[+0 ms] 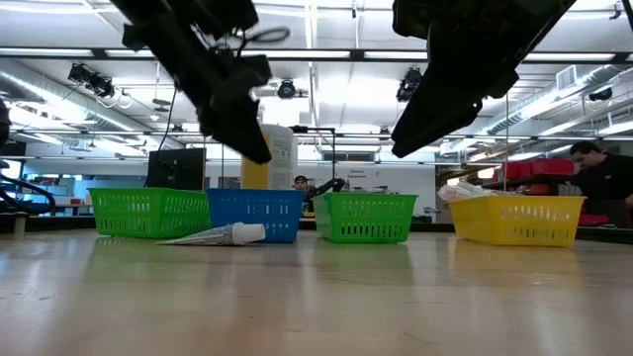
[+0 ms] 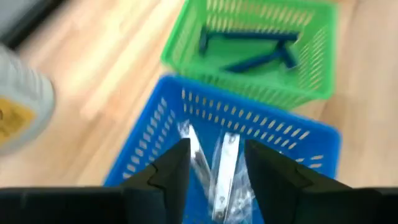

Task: Pick & Place Travel size toiletries
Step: Put the purple and white toothpaste into the left green bin

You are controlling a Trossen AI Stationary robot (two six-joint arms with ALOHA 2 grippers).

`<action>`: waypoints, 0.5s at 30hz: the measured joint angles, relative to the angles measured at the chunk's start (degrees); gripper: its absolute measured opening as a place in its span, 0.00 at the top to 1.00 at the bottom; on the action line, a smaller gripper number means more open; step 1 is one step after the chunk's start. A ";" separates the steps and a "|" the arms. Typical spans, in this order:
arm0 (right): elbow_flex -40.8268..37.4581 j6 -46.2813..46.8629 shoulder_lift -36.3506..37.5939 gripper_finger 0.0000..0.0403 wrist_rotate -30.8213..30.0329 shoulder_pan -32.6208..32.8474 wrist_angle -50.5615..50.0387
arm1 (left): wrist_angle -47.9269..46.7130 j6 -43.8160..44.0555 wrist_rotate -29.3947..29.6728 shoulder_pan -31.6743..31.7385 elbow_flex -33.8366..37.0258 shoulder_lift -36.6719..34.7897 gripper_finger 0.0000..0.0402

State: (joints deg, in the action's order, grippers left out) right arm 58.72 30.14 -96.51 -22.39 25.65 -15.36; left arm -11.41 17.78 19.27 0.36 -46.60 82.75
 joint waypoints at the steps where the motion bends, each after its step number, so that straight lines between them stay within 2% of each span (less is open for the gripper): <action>1: 0.00 0.03 0.00 0.47 0.00 0.00 0.03 | 0.03 -0.70 0.35 -0.56 -0.59 -0.67 0.59; 5: 0.00 0.06 0.00 0.47 0.00 -0.01 0.11 | 0.11 -3.84 0.58 -4.35 -0.73 -3.90 0.56; 10: -0.02 0.06 0.00 0.47 0.00 0.00 0.19 | 0.27 -4.57 1.14 -12.56 -0.12 -3.93 0.57; 15: -0.02 0.06 0.00 0.47 -0.02 0.00 0.56 | 0.58 -2.22 7.18 -21.46 0.01 -0.20 0.58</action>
State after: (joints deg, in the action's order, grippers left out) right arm 58.70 30.20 -96.51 -22.41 25.65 -14.80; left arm -10.83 15.56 26.45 -21.10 -46.59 82.55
